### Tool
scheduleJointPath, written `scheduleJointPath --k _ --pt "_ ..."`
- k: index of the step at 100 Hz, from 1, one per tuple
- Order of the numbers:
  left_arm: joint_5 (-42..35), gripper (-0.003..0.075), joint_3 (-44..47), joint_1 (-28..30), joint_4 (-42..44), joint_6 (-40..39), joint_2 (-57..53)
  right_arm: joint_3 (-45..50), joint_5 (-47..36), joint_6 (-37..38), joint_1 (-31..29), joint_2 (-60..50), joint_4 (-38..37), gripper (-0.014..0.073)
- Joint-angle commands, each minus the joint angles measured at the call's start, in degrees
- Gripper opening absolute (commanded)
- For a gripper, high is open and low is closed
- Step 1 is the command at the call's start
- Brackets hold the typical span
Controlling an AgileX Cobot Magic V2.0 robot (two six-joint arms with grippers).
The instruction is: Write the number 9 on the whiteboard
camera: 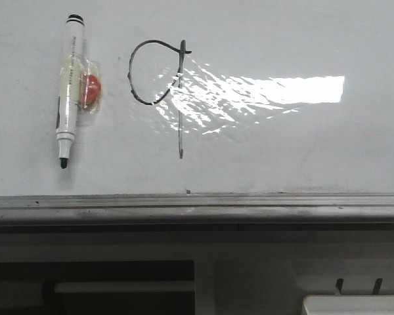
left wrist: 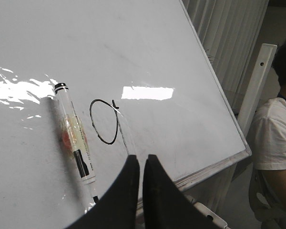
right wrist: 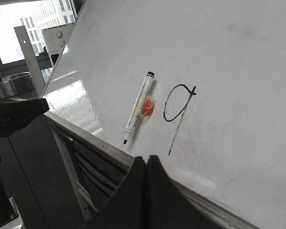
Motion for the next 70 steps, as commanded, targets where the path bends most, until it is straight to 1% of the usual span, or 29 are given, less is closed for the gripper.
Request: scheduleJointPath --k 1,34,45,50,52,55,64,70 --pt "-4.3 -0.002 -1.7 -0.3 0.2 -0.1 0.5 -1.2 -4.0 -0.5 0.0 0.1 0.3 -0.0071" --pt "-4.6 -0.002 -1.4 -0.3 0.2 -0.1 0.5 -1.2 -4.0 -0.5 0.0 0.1 0.3 -0.0071" --pt "-6.2 -0.002 1.5 -0.1 1.5 -0.1 0.0 -1.2 -4.0 -0.5 0.0 0.1 0.3 -0.0071" --pt "-6.7 -0.002 3.0 1.2 4.7 -0.1 0.0 -1.2 -4.0 -0.5 0.0 0.1 0.3 -0.0071" --pt "-4.2 -0.002 3.0 2.1 6.0 -0.1 0.0 -1.2 -4.0 -0.5 0.0 0.1 0.3 -0.0071" --pt "-2.4 -0.002 2.9 3.3 7.8 -0.1 0.0 -1.2 -4.0 -0.5 0.0 0.1 0.3 -0.0071" --pt "0.5 -0.002 2.9 8.5 13.8 -0.1 -0.3 -1.2 -4.0 -0.5 0.0 0.1 0.3 -0.0071" --pt "2.8 -0.002 2.9 12.2 14.8 -0.1 -1.9 -1.2 -4.0 -0.5 0.0 0.1 0.3 -0.0071"
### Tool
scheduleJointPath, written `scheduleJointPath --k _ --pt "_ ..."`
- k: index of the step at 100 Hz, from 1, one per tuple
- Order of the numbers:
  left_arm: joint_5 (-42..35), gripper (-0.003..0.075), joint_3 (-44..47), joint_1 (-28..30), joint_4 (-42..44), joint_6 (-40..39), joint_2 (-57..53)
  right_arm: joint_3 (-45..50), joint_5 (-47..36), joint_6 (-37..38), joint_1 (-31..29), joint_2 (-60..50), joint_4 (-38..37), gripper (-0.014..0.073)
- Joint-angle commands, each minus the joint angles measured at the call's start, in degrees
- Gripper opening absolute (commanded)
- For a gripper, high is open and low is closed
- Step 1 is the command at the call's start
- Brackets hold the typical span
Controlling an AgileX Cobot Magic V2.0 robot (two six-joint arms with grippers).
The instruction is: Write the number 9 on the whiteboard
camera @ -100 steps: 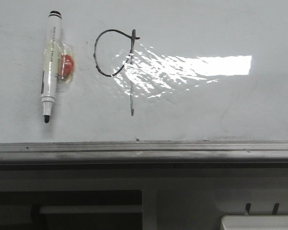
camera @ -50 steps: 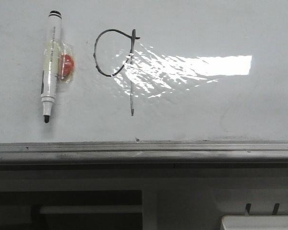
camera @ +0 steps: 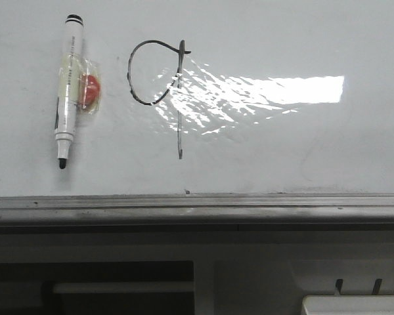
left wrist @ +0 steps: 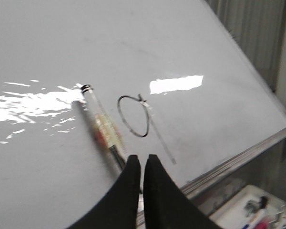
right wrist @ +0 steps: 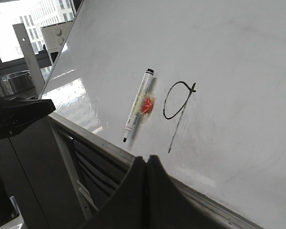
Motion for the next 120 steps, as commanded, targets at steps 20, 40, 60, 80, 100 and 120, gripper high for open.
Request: scheduleJointPath --k 20,40,60,80,100,120 --pt "5.5 -0.002 2.4 17.2 3.2 -0.3 -5.0 -1.4 -4.0 -0.5 0.0 0.1 0.1 -0.0071" --pt "13.1 -0.002 2.4 29.6 2.3 -0.3 -5.2 -1.4 -3.9 -0.5 0.0 0.1 0.1 -0.0071" --pt "20.0 -0.002 2.4 35.1 1.3 -0.3 -5.2 -1.4 -3.9 -0.5 0.0 0.1 0.1 -0.0071" --pt "20.7 -0.002 2.5 36.0 3.0 -0.3 -5.2 -1.4 -3.9 -0.5 0.0 0.1 0.1 -0.0071" --pt "20.7 -0.002 2.4 36.0 2.8 -0.3 -5.2 -1.4 -3.9 -0.5 0.0 0.1 0.1 -0.0071" --pt "20.7 -0.002 2.4 36.0 2.8 -0.3 -5.2 -1.4 -3.9 -0.5 0.0 0.1 0.1 -0.0071"
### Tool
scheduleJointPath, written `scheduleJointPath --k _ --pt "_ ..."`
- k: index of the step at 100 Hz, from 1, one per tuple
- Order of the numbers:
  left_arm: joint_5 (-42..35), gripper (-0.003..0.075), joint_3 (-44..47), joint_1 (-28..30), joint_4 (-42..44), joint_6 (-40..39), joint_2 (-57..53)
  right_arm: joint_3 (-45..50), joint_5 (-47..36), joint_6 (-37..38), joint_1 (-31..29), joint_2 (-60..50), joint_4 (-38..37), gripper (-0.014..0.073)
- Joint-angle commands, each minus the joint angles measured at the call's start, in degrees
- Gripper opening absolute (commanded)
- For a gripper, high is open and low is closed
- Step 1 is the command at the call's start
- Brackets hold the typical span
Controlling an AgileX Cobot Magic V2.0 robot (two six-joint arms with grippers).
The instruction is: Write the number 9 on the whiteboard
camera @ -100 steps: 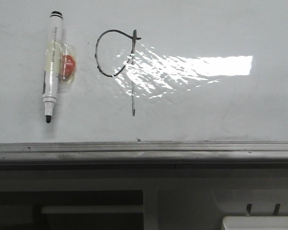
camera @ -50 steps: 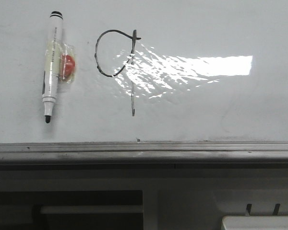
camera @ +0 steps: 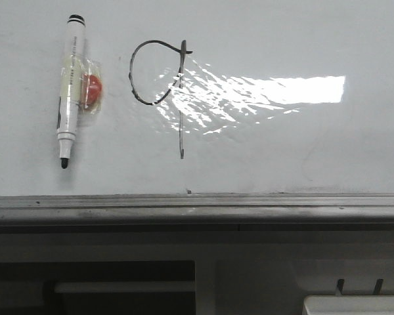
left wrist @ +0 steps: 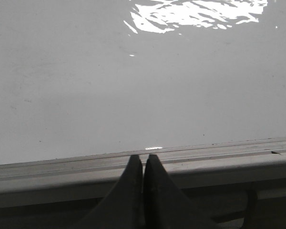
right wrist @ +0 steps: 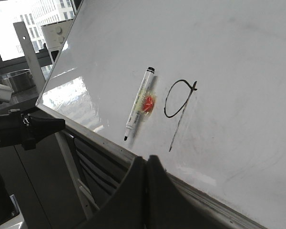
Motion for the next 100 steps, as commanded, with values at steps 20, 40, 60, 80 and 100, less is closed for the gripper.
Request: scheduleJointPath --k 20,40,60,80,100 --pt "-3.0 -0.002 2.4 0.2 0.0 -0.4 -1.6 -1.5 -4.1 -0.5 0.0 0.1 0.0 -0.0071" --pt "-3.0 -0.002 2.4 0.2 0.0 -0.4 -1.6 -1.3 -4.1 -0.5 0.0 0.1 0.0 -0.0071" --pt "-3.0 -0.002 2.4 0.2 0.0 -0.4 -1.6 0.7 -2.8 -0.5 -3.0 0.1 0.0 -0.0071" --pt "-3.0 -0.002 2.4 0.2 0.0 -0.4 -1.6 7.3 -11.1 -0.5 -12.7 0.1 -2.5 -0.0071" --pt "-3.0 -0.002 2.4 0.2 0.0 -0.4 -1.6 13.5 -26.0 3.5 -25.3 0.1 -16.1 -0.0071"
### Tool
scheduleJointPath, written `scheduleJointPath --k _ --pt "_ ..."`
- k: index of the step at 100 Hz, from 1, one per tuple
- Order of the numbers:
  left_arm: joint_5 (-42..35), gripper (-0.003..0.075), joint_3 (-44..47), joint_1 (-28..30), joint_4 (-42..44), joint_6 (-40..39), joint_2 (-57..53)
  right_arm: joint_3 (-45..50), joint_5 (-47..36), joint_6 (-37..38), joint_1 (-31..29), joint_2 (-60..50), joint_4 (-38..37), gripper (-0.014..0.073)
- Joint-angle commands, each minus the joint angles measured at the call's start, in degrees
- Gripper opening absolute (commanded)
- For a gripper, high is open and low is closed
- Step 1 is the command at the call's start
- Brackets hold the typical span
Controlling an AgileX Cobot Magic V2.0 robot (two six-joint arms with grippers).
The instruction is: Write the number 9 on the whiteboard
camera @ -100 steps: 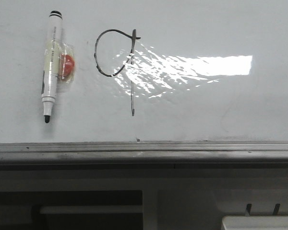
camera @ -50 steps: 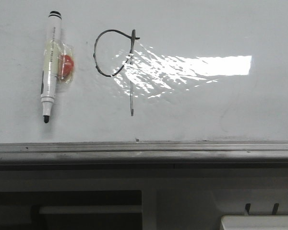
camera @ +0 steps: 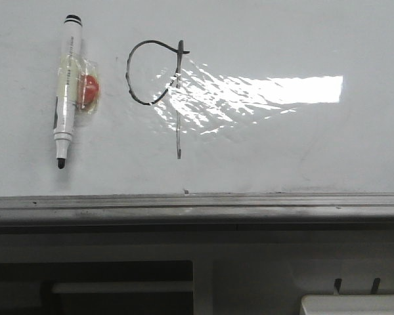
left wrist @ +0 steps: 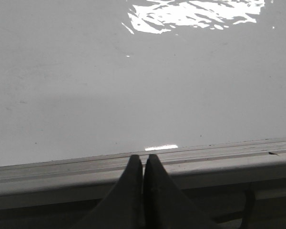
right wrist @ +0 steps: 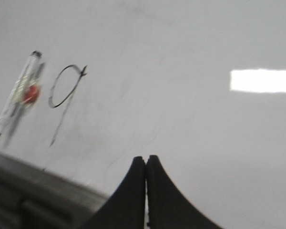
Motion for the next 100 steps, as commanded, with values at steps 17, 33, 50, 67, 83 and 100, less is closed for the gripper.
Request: scheduleJointPath --k 17,33,50,67,83,100 --pt "-3.1 -0.002 2.4 0.2 0.0 -0.4 -1.6 1.4 -3.6 5.7 -16.9 0.1 -8.3 -0.0071" --pt "-3.1 -0.002 2.4 0.2 0.0 -0.4 -1.6 1.4 10.6 6.7 -25.0 -0.9 -5.7 -0.0071" --pt "-3.1 -0.002 2.4 0.2 0.0 -0.4 -1.6 1.4 18.8 6.5 -28.3 -0.9 -5.5 -0.0071" --pt "-3.2 -0.002 2.4 0.2 0.0 -0.4 -1.6 1.4 18.8 6.1 -28.3 -0.9 -5.5 -0.0071" --pt "-3.2 -0.002 2.4 0.2 0.0 -0.4 -1.6 1.4 18.5 6.1 -28.3 -0.9 -5.5 -0.0071" --pt "-3.2 -0.002 2.4 0.2 0.0 -0.4 -1.6 1.4 18.5 6.1 -28.3 -0.9 -5.5 -0.0071"
